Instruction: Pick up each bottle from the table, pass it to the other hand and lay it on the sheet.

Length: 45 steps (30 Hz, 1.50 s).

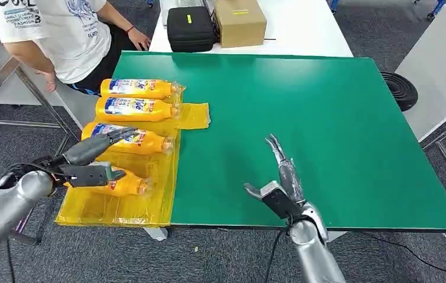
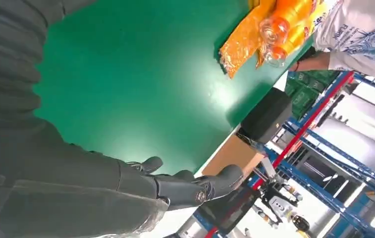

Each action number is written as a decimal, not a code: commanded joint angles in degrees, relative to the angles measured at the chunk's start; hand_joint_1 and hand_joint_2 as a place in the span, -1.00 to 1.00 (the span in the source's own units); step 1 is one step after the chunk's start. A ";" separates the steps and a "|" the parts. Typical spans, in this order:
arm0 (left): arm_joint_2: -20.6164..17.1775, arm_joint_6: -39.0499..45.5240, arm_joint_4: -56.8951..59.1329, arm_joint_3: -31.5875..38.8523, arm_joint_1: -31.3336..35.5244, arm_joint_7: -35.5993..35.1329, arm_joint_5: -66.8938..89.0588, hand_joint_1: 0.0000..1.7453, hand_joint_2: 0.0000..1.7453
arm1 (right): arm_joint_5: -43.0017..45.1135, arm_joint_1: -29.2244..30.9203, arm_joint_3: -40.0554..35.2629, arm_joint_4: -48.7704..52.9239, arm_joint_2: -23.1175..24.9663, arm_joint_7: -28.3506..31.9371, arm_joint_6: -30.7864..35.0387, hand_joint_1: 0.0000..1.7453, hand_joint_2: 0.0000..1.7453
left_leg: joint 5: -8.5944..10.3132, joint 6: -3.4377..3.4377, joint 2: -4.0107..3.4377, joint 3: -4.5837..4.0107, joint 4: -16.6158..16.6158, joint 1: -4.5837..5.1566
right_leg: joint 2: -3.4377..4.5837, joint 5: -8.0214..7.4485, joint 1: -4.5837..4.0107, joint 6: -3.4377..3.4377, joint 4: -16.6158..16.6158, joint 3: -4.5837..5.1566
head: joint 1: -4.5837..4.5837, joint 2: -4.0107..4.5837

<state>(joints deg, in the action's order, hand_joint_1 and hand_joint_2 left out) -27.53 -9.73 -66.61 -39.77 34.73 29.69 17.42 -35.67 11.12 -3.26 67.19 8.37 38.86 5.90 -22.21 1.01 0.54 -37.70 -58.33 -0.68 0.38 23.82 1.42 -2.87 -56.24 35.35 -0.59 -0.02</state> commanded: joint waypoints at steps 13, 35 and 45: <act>33.24 18.82 -20.58 26.19 -25.67 10.31 -13.02 -1.00 1.00 | 16.92 -6.41 -0.62 13.27 2.75 1.14 13.11 -1.00 1.00 | -0.25 0.08 -0.05 0.05 0.01 0.06 | 0.14 0.09 0.08 0.03 0.13 -0.08 | 0.00 0.00; 38.08 25.24 -13.52 19.16 -34.81 10.31 -14.50 0.22 1.00 | 11.97 -17.10 -9.80 15.54 3.21 0.85 20.87 -1.00 1.00 | -0.40 0.09 -0.11 0.29 0.06 0.02 | 0.15 0.21 0.02 0.10 0.20 -0.32 | -0.02 0.00; 38.50 28.06 -15.48 19.35 -36.10 10.31 -15.93 -1.00 1.00 | 14.17 -18.41 -11.10 16.56 3.05 0.39 21.69 -1.00 1.00 | -0.39 0.06 -0.07 0.18 0.03 0.02 | 0.13 0.24 0.03 0.12 0.15 -0.21 | -0.02 0.00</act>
<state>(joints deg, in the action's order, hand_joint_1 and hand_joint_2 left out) 11.37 17.16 -81.92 -19.45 -0.83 40.15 2.36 -22.49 -6.64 -12.57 83.21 12.66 39.82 27.06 -22.50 1.08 0.50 -37.77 -58.32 -0.64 0.55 23.96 1.50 -2.88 -56.14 35.41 -0.61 -0.02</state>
